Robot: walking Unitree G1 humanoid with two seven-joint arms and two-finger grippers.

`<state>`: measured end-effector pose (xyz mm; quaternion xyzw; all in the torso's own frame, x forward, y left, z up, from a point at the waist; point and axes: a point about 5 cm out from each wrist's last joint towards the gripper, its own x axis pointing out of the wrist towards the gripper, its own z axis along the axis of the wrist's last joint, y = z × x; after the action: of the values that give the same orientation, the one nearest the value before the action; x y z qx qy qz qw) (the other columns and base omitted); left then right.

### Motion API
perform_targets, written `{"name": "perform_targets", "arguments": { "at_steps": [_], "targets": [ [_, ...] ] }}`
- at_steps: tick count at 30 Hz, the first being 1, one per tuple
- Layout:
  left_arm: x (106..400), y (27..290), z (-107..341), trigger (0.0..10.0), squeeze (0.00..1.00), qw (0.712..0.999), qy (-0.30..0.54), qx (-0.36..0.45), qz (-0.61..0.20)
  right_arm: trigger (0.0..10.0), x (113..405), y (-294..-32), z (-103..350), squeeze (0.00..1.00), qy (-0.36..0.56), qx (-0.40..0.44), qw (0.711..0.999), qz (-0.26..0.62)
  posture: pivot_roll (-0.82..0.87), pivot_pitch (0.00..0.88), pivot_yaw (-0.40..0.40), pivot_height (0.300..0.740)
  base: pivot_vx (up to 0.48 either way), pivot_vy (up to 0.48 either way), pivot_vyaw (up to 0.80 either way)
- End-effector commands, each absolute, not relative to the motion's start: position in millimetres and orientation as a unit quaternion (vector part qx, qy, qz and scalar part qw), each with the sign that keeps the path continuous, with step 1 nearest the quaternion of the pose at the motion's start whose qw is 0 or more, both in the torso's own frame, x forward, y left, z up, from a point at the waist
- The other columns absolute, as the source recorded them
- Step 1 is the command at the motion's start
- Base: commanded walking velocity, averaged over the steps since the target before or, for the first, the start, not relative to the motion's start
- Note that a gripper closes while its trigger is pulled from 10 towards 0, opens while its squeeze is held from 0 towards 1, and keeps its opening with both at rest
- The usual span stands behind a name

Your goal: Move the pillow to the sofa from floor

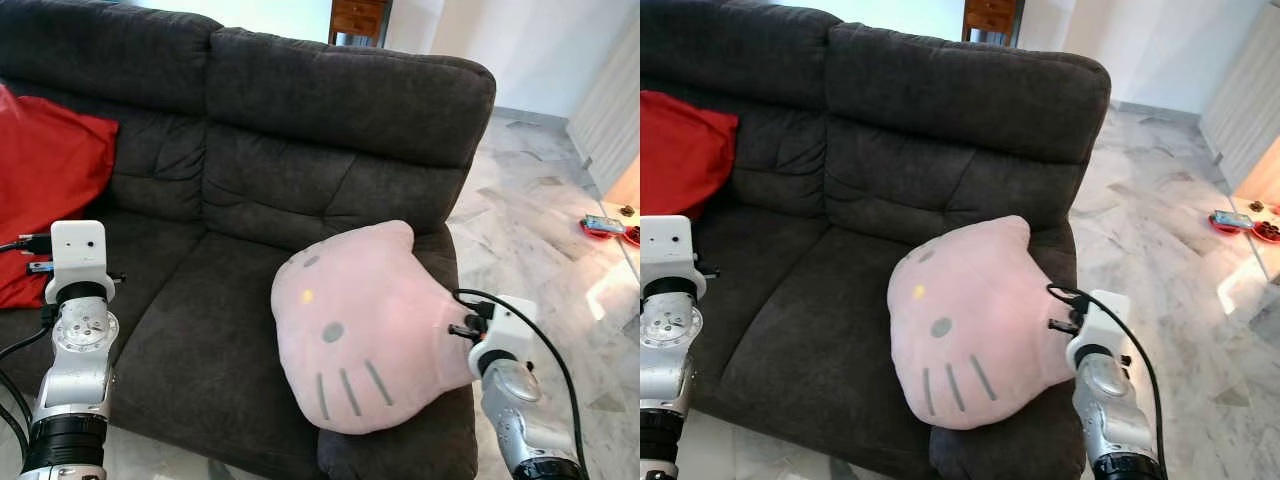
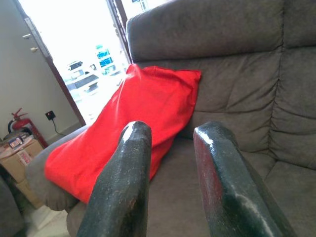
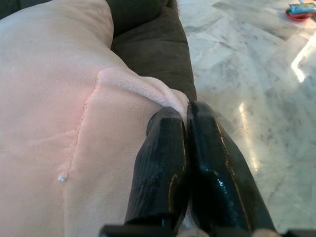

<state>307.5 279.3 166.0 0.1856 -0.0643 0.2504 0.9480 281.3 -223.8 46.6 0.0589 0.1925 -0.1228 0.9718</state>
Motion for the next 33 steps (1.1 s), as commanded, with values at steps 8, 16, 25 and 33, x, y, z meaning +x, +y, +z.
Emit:
{"name": "perform_targets", "arguments": {
  "at_steps": [8, 16, 25, 33],
  "targets": [
    [317, 247, 156, 10.0, 0.0, 0.974, -0.05, 0.178, 0.127, 10.0, 261, -203, 40, 0.0, 0.255, 0.05, 0.965, 0.044, 0.09, 0.0, -0.094, 0.74, 0.0, 0.0, 0.0],
    [319, 242, 152, 10.0, 0.0, 0.979, -0.04, 0.168, 0.109, 10.0, 241, -186, 31, 0.0, 0.329, 0.06, 0.929, 0.155, 0.08, 0.0, -0.096, 0.74, 0.0, 0.0, 0.0],
    [319, 243, 150, 10.0, 0.0, 0.98, -0.038, 0.157, 0.112, 10.0, 247, -173, 66, 0.0, 0.278, 0.112, 0.929, 0.217, 0.08, 0.0, -0.103, 0.74, 0.0, 0.0, 0.0],
    [320, 237, 146, 10.0, 0.0, 0.982, -0.035, 0.147, 0.11, 10.0, 256, -171, 79, 0.0, 0.25, 0.125, 0.936, 0.215, 0.08, 0.0, -0.11, 0.74, 0.0, 0.0, 0.0]
  ]
}}
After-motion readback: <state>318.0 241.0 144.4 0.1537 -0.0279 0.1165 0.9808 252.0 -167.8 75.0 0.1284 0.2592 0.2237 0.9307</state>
